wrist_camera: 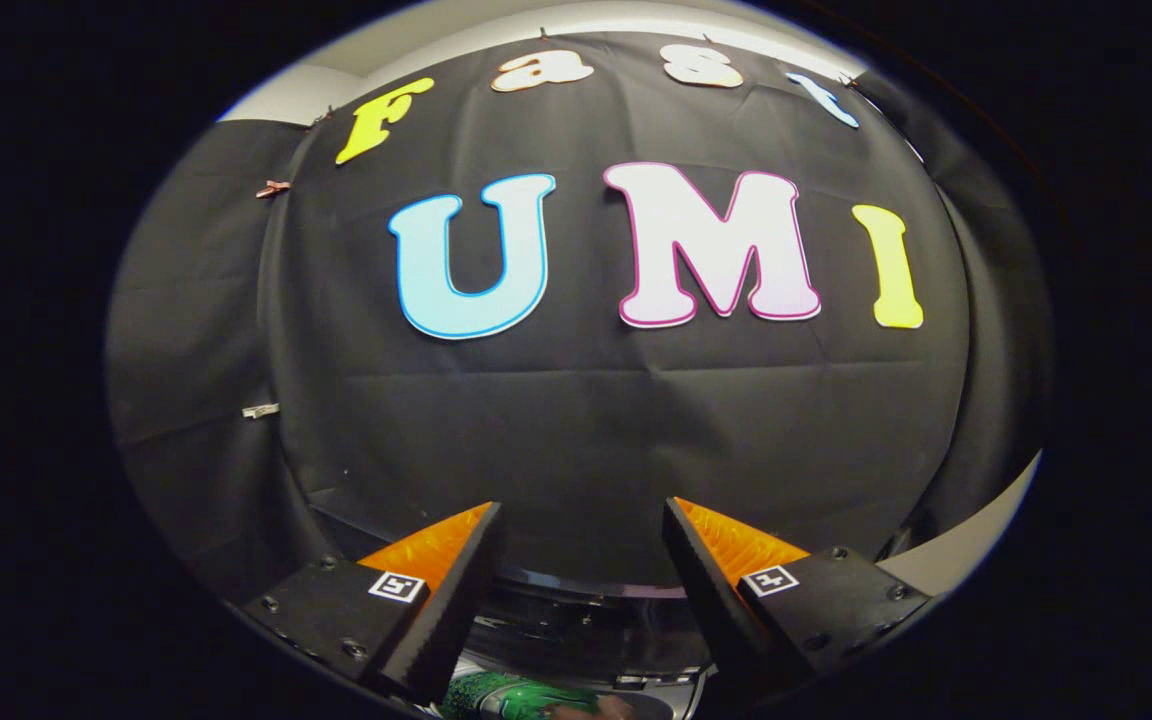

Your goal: Put the clothes into the washing machine and then close the washing machine lid.

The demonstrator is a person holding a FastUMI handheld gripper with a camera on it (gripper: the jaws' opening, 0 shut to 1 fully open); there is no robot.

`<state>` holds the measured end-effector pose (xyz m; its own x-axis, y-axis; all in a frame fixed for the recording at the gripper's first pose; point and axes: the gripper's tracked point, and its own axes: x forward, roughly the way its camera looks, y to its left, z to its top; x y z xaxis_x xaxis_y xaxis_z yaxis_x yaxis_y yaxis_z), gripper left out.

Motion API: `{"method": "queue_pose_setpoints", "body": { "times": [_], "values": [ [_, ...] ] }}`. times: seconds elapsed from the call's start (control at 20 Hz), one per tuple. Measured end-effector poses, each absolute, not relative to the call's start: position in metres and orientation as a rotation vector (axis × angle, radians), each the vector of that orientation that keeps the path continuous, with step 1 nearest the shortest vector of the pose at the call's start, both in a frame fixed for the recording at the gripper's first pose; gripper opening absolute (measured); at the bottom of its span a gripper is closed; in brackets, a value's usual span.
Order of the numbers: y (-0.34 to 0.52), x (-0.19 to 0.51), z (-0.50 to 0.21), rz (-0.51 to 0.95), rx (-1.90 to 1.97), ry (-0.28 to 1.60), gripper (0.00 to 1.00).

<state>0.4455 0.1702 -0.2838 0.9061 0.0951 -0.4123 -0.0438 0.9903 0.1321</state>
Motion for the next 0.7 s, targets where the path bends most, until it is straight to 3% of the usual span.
{"method": "queue_pose_setpoints", "body": {
  "times": [0.7],
  "values": [
    [0.157, 0.458, -0.317, 0.008, 0.074, 0.550, 0.99]
  ]
}}
